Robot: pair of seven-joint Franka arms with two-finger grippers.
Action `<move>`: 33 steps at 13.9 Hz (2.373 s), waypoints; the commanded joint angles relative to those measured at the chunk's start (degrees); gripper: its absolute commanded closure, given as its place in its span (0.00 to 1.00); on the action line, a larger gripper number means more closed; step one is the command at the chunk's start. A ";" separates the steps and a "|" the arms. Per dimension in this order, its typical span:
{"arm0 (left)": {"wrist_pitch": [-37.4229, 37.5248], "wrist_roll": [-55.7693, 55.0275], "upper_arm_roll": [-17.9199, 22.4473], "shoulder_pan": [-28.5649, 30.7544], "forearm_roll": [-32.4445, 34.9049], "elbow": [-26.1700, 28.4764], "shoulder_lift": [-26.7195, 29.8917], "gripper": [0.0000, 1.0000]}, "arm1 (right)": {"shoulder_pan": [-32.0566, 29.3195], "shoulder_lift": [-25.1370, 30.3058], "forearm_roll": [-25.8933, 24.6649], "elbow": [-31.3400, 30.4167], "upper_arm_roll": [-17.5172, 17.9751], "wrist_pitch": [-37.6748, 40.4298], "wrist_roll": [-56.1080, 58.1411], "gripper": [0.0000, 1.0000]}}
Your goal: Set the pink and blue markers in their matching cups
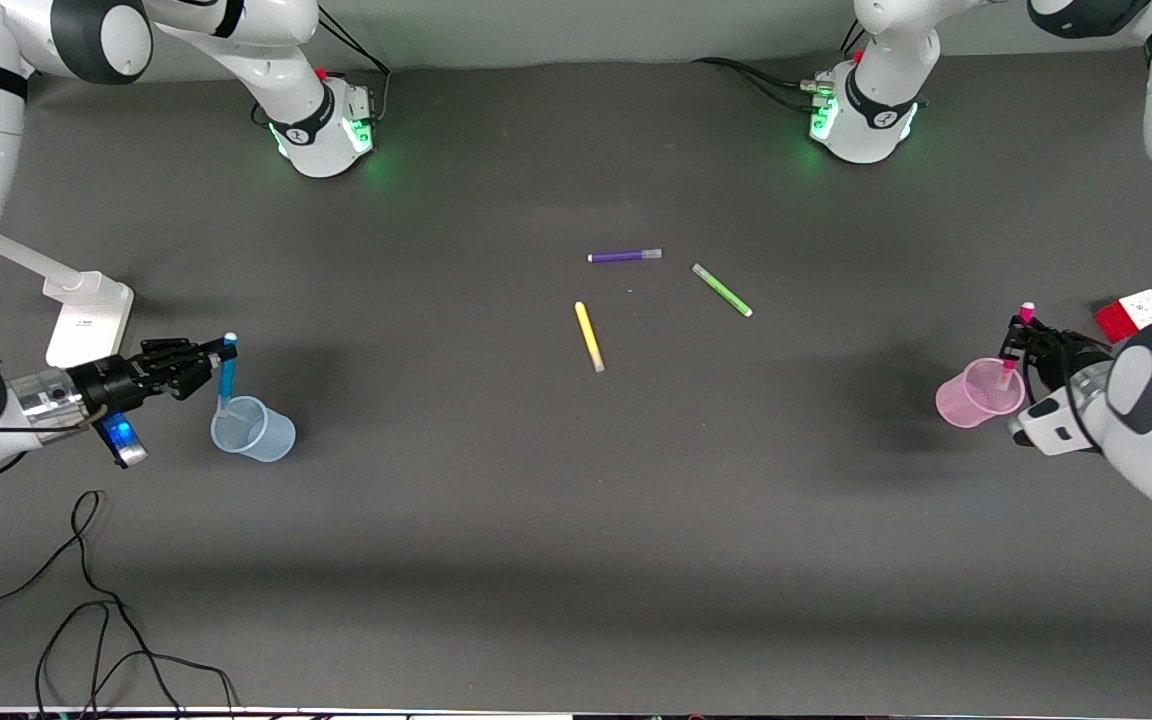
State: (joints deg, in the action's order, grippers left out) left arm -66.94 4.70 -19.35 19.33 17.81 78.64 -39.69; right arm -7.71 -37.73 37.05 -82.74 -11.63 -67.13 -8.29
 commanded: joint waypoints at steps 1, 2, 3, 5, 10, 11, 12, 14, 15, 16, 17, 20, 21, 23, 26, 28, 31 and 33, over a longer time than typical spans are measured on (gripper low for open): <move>2.34 0.57 0.01 -1.40 1.96 -2.71 -2.41 0.97 | -0.11 -1.28 -0.84 0.39 0.29 -1.86 2.92 1.00; 2.25 0.57 0.01 -1.40 2.40 -2.71 -2.85 0.97 | -0.11 -1.90 -0.93 0.39 0.29 -2.30 3.10 1.00; 1.99 0.49 0.01 -1.49 2.93 -2.71 -3.64 0.97 | -0.11 -2.51 -1.01 0.30 0.29 -2.91 3.10 1.00; 1.29 0.49 0.01 -1.93 3.98 -2.71 -4.87 0.97 | -0.11 -3.22 -1.36 0.30 0.29 -3.27 3.02 1.00; -0.47 0.31 0.10 -1.93 4.60 -2.71 -5.93 0.75 | -0.11 -4.01 -1.81 0.65 0.29 -4.50 3.10 0.89; -0.91 0.40 0.10 -1.84 4.60 -2.71 -6.02 0.38 | -0.11 -4.19 -1.81 0.74 0.29 -4.50 3.10 0.77; -1.17 0.57 0.10 -1.58 4.60 -2.71 -6.02 0.13 | -0.11 -4.36 -1.81 0.83 0.29 -4.59 3.10 0.63; -1.17 0.57 0.10 -1.49 4.60 -2.79 -5.93 0.01 | -0.20 -4.19 -1.81 0.91 0.29 -5.03 2.93 0.18; -1.17 0.57 0.10 -1.49 4.60 -2.88 -5.76 0.01 | -0.46 -4.10 -1.81 1.61 0.29 -4.94 2.23 0.01; -1.00 0.49 0.01 -1.49 4.51 -3.14 -5.49 0.00 | -0.99 -3.75 -1.72 2.05 0.29 -4.68 2.14 0.00; -0.13 0.66 0.01 -1.49 4.51 -4.28 -5.23 0.00 | -1.34 -3.23 -1.72 2.41 0.29 -4.68 2.22 0.00; 0.32 -0.12 0.10 -1.93 5.48 -9.19 -4.96 0.00 | -0.38 0.02 -6.44 5.38 0.47 -4.94 2.14 0.00; 0.67 -0.22 0.10 -1.32 5.13 -11.30 -4.88 0.00 | -0.38 1.25 -7.59 6.18 0.47 -4.42 2.22 0.00; 4.17 0.05 -0.08 -1.23 4.87 -13.68 -4.35 0.00 | -0.29 5.72 -11.09 6.27 0.38 -4.68 2.84 0.00; 3.93 0.05 -0.26 -0.88 0.33 -13.69 0.90 0.00 | -0.11 11.00 -16.64 6.10 0.64 -8.26 3.10 0.00; 1.04 0.22 -0.43 1.83 -4.60 -12.30 6.44 0.00 | 1.37 13.73 -18.94 6.10 0.91 -9.94 3.10 0.00; -4.85 0.14 -0.17 3.34 -10.33 -7.91 14.35 0.00 | 7.86 20.04 -27.89 2.78 0.73 -14.24 3.10 0.00; -7.32 -0.04 -0.08 3.26 -11.92 -4.83 18.57 0.00 | 9.46 26.36 -29.83 -3.53 0.56 -20.20 3.10 0.00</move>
State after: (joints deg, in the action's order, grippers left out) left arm -70.42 4.65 -19.58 22.09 7.78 66.63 -27.11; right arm -0.12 -19.40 10.38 -77.37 -10.70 -81.56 -6.22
